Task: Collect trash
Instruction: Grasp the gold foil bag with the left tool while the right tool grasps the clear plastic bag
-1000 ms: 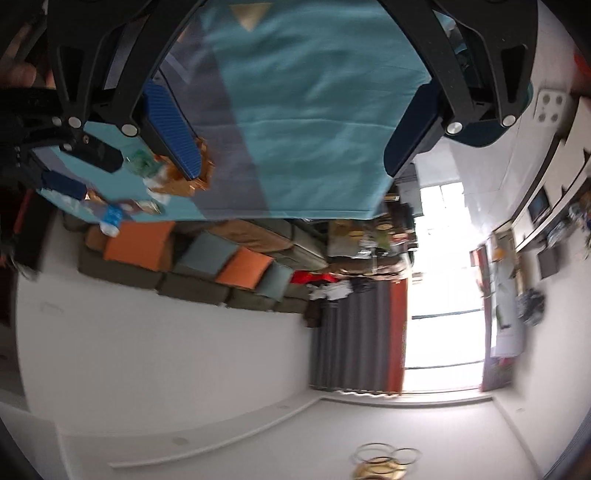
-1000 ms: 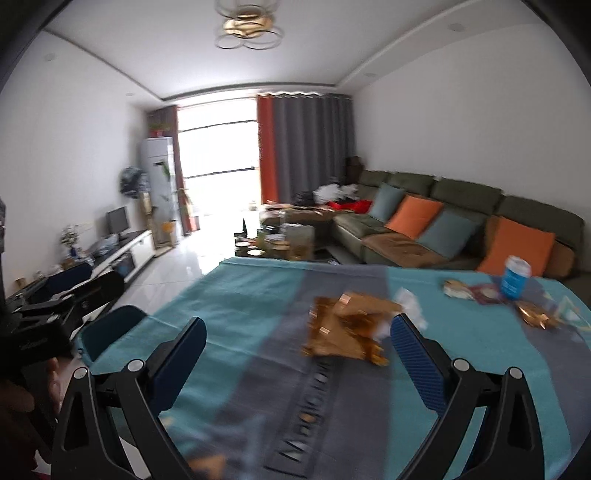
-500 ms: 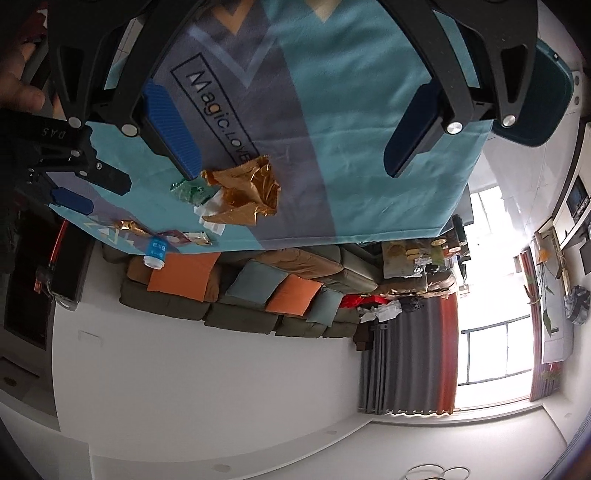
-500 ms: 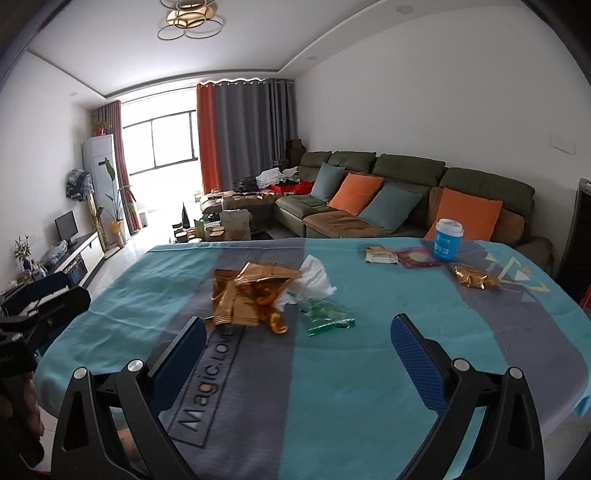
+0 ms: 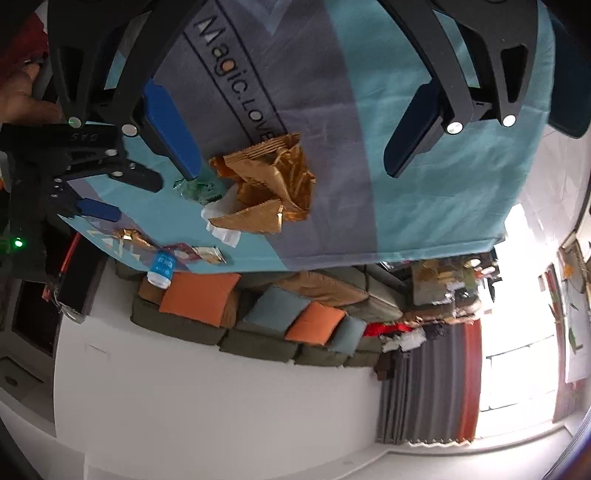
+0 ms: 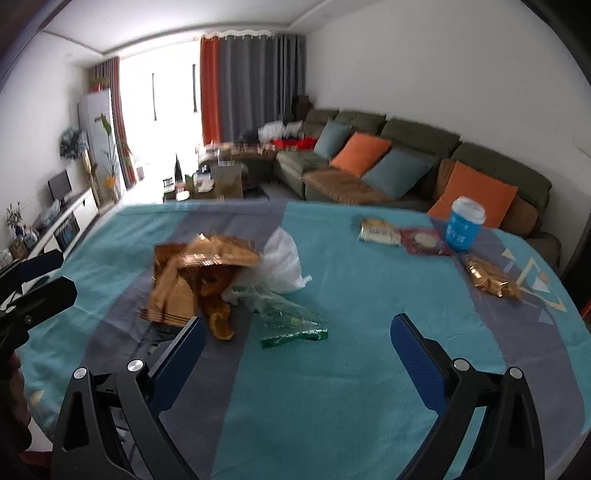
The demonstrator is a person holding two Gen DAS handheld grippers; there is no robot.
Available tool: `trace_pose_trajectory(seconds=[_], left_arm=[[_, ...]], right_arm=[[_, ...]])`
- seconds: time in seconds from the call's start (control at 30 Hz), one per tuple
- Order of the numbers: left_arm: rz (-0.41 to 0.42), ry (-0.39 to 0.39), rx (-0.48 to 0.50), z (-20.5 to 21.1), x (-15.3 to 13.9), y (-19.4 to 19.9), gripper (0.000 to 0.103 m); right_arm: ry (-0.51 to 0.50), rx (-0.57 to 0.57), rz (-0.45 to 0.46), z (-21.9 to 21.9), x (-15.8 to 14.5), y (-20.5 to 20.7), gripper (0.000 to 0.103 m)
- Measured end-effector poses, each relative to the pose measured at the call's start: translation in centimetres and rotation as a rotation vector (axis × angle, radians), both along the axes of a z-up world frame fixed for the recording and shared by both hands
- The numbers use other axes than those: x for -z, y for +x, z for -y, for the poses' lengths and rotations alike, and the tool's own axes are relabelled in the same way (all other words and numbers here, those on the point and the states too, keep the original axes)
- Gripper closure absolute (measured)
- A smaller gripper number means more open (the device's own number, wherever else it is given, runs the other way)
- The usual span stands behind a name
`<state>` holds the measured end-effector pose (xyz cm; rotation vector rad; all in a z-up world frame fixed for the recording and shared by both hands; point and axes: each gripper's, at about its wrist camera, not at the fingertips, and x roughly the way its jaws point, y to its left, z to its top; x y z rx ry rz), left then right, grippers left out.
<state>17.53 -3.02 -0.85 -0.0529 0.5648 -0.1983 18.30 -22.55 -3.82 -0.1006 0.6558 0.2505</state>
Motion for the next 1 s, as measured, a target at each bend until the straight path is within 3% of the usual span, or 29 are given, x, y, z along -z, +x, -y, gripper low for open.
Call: trace_pose_trajectory(seconds=[0.13,0.4,0.57,0.77,1.0], left_arm=[[-0.053,0.007,0.012,0.9,1.2,2.4,0.005],[-0.195,-0.055,0.019,1.5,4.3,6.7,0.005],[-0.249,-0.084,0.022,1.8,5.8,8.1,0.005],[-0.287,-0.114,0.018,1.9,6.8,9.1,0.007],[-0.302,-0.116,0.021,2.1,7.0,9.2,0.023]], right_arm=[[-0.021,-0.018,-0.025,-0.3,0.5,1.5,0.007],[-0.038,-0.057,-0.083,-0.7,1.7,3.7,0.012],[-0.039,-0.088,-0.118,-1.2,2.4,4.9,0.02],[-0.026,-0.106,-0.148,-1.2,3.2,5.6,0.036],[-0.013,-0.129,-0.161,-1.4,3.4,5.7,0.057]])
